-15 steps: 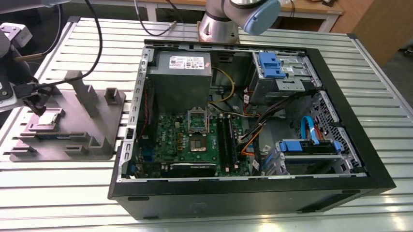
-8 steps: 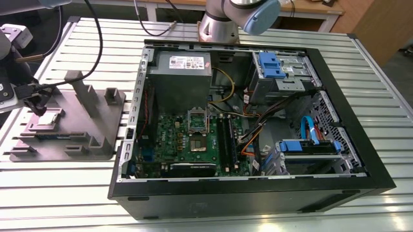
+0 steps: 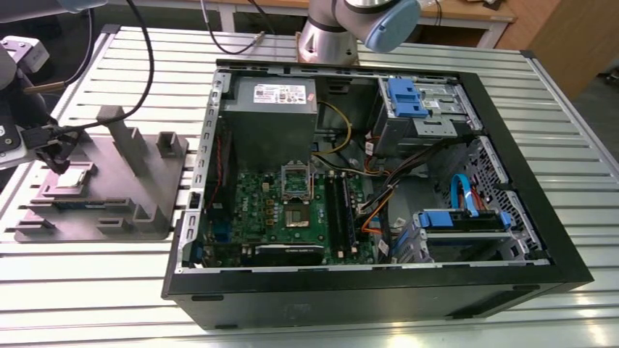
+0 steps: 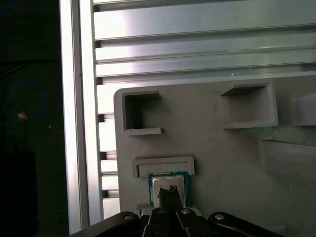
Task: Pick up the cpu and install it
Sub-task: 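Pick up the cpu and move it towards the insertion slot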
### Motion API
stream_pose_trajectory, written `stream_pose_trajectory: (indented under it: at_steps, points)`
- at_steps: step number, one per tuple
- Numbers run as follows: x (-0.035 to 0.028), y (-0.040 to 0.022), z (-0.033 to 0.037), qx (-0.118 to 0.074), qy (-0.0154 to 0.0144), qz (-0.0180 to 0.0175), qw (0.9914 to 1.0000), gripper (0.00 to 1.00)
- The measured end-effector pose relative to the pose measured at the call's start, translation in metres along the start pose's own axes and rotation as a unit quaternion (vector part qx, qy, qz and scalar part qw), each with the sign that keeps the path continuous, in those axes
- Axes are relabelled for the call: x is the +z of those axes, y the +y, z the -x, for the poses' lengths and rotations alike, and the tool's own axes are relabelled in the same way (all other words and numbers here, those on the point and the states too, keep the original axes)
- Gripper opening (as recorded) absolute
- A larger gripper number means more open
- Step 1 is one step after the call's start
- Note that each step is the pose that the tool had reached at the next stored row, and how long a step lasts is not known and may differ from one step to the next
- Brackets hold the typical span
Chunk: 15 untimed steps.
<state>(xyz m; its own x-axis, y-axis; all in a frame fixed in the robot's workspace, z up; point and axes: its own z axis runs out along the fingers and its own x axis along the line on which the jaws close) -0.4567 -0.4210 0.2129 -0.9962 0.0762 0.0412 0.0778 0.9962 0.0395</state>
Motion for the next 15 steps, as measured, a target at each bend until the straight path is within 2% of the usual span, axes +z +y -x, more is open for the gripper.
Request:
stream_pose_trajectory:
  at_steps: [1,2,4,5,7,8,10,11,12,13,14,15]
  points:
    - [0.0,0.0,0.0,0.0,0.0,0.0,1.0,0.16]
    - [0.0,0.0,0.0,0.0,0.0,0.0,1.0,0.16]
    - [0.0,0.0,0.0,0.0,0.0,0.0,1.0,0.29]
    - [0.0,0.0,0.0,0.0,0.0,0.0,1.0,0.29]
    - [0.0,0.0,0.0,0.0,0.0,0.0,1.0,0.41]
    - [0.0,0.0,0.0,0.0,0.0,0.0,1.0,0.41]
    - [0.0001,0.0,0.0,0.0,0.0,0.0,1.0,0.53]
    - [0.0001,0.0,0.0,0.0,0.0,0.0,1.0,0.53]
    - [0.0001,0.0,0.0,0.0,0.0,0.0,1.0,0.58]
    - [0.0001,0.0,0.0,0.0,0.0,0.0,1.0,0.58]
    - [0.0001,0.0,0.0,0.0,0.0,0.0,1.0,0.65]
    - [0.0001,0.0,0.0,0.0,0.0,0.0,1.0,0.65]
